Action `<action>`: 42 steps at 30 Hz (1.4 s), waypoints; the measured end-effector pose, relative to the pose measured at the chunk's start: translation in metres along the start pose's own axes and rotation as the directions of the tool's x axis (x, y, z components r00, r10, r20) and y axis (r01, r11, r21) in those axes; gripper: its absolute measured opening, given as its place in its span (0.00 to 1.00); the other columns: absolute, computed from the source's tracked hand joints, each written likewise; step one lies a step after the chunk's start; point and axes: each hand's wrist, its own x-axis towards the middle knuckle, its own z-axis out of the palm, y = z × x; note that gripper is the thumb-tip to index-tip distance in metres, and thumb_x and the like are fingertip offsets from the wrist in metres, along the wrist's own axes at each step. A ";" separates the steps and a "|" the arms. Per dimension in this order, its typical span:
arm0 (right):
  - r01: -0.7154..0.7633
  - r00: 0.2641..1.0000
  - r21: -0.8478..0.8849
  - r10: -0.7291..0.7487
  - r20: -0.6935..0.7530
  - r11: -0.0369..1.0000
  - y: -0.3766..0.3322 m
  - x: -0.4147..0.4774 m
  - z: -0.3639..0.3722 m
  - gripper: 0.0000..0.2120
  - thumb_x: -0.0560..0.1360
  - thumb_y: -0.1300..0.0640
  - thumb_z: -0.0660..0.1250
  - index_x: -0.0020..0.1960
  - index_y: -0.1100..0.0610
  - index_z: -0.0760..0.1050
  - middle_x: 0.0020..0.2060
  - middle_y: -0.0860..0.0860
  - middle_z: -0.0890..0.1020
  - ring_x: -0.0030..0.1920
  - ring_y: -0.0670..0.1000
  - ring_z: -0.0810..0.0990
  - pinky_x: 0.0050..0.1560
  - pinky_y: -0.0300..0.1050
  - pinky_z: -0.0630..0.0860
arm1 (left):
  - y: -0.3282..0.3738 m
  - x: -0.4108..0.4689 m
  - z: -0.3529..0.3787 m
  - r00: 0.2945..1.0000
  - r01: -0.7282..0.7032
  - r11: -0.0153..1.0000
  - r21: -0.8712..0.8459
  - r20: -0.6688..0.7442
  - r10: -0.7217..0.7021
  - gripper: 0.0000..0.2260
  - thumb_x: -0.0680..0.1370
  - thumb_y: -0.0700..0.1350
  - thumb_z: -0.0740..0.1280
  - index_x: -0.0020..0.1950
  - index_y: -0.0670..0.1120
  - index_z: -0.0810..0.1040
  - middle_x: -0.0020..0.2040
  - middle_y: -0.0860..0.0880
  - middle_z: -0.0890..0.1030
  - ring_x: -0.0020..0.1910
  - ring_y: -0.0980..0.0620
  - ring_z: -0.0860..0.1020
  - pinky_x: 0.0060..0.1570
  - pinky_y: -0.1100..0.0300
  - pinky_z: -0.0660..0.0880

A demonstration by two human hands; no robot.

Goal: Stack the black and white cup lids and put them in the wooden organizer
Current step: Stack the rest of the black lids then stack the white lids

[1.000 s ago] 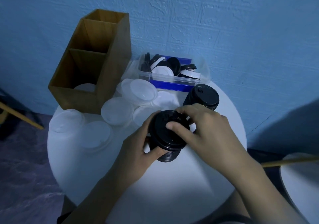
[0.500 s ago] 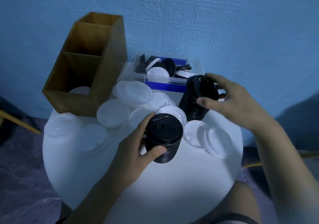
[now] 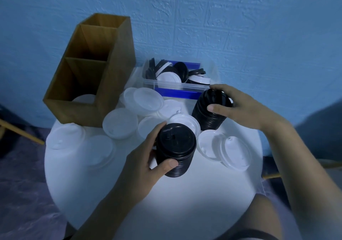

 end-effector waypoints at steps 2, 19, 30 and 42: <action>-0.010 0.996 -0.005 0.009 -0.092 1.000 0.001 0.000 0.007 0.29 0.75 0.45 0.73 0.74 0.44 0.69 0.63 0.40 0.77 0.62 0.43 0.76 0.64 0.40 0.69 | -0.001 0.000 0.000 1.000 0.000 1.000 0.008 -0.003 0.000 0.34 0.71 0.55 0.71 0.76 0.66 0.63 0.69 0.60 0.77 0.68 0.54 0.76 0.67 0.47 0.75; 0.029 0.923 -0.015 -0.032 -0.382 0.999 0.003 0.009 0.049 0.19 0.75 0.39 0.70 0.64 0.41 0.77 0.61 0.41 0.76 0.60 0.39 0.73 0.62 0.36 0.67 | -0.003 0.000 0.000 1.000 -0.004 1.000 0.003 -0.012 0.004 0.34 0.71 0.55 0.71 0.74 0.71 0.62 0.69 0.61 0.77 0.68 0.54 0.76 0.67 0.46 0.74; 0.071 0.923 -0.105 -0.106 -0.371 0.992 0.010 0.007 0.050 0.22 0.74 0.43 0.72 0.67 0.45 0.75 0.63 0.43 0.75 0.63 0.45 0.74 0.64 0.42 0.70 | -0.002 0.000 0.001 1.000 -0.012 1.000 0.001 -0.006 0.012 0.34 0.70 0.56 0.70 0.73 0.73 0.62 0.67 0.62 0.78 0.66 0.55 0.78 0.65 0.45 0.76; 0.050 0.946 -0.142 -0.093 -0.311 0.989 0.014 0.010 0.055 0.25 0.73 0.43 0.72 0.68 0.45 0.71 0.65 0.44 0.74 0.65 0.52 0.73 0.68 0.51 0.71 | -0.004 -0.001 0.001 1.000 -0.007 1.000 0.009 -0.009 0.007 0.34 0.71 0.55 0.71 0.75 0.69 0.63 0.68 0.60 0.78 0.68 0.54 0.77 0.66 0.48 0.75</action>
